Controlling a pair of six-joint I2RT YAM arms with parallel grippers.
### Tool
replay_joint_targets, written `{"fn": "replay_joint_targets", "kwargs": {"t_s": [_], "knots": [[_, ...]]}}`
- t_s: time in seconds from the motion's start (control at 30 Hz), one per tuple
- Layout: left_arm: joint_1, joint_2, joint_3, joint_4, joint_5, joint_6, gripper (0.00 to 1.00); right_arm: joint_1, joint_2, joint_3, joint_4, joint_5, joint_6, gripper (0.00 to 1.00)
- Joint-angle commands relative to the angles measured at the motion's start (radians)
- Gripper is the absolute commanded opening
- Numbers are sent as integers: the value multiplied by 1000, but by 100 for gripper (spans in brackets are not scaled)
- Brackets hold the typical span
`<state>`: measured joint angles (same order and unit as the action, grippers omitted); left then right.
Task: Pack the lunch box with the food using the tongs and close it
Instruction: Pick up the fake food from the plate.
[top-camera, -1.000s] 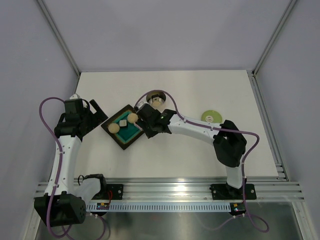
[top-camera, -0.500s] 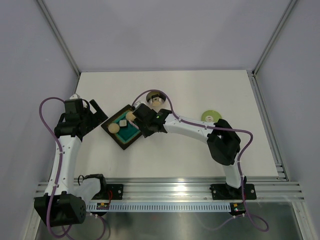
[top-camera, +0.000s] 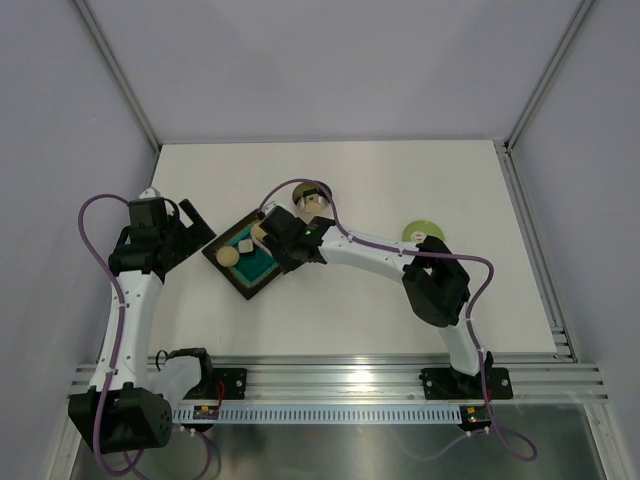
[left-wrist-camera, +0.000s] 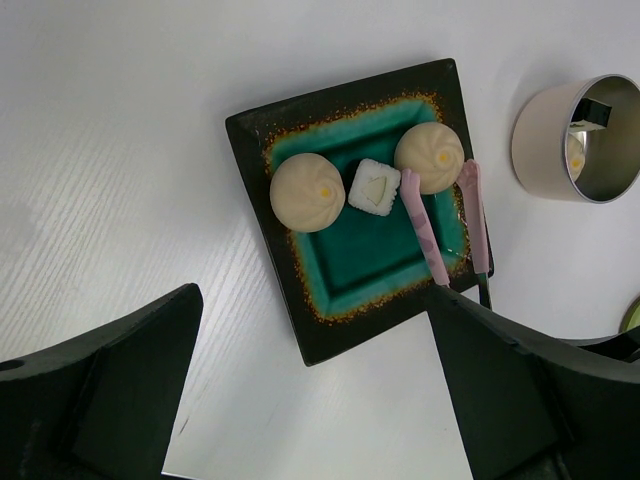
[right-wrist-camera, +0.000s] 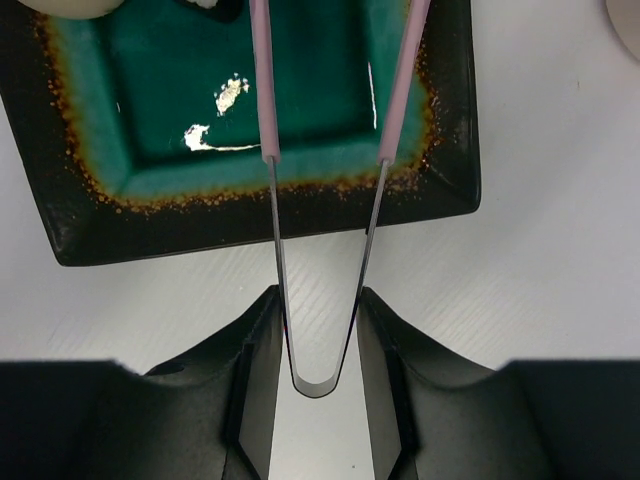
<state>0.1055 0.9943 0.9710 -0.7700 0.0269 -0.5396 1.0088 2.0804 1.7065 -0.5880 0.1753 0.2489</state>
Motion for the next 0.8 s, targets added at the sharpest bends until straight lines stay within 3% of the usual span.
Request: {"fn": "replay_joint_targets", "kwargs": {"t_s": [0.0,0.2,0.67,0.77], "knots": [[7,-11,14,12,-5,18,99,8,23,65,16,21,-11,42],[7,-13,23,6,-8,21,99,8,40,93,8,10,-20,40],[8,-8,18,12,-4,20,99,17,-55,56,14,-19,-23,0],[8,-10,17,12,-5,20,99,17,-81,42,19,-23,-23,0]]}}
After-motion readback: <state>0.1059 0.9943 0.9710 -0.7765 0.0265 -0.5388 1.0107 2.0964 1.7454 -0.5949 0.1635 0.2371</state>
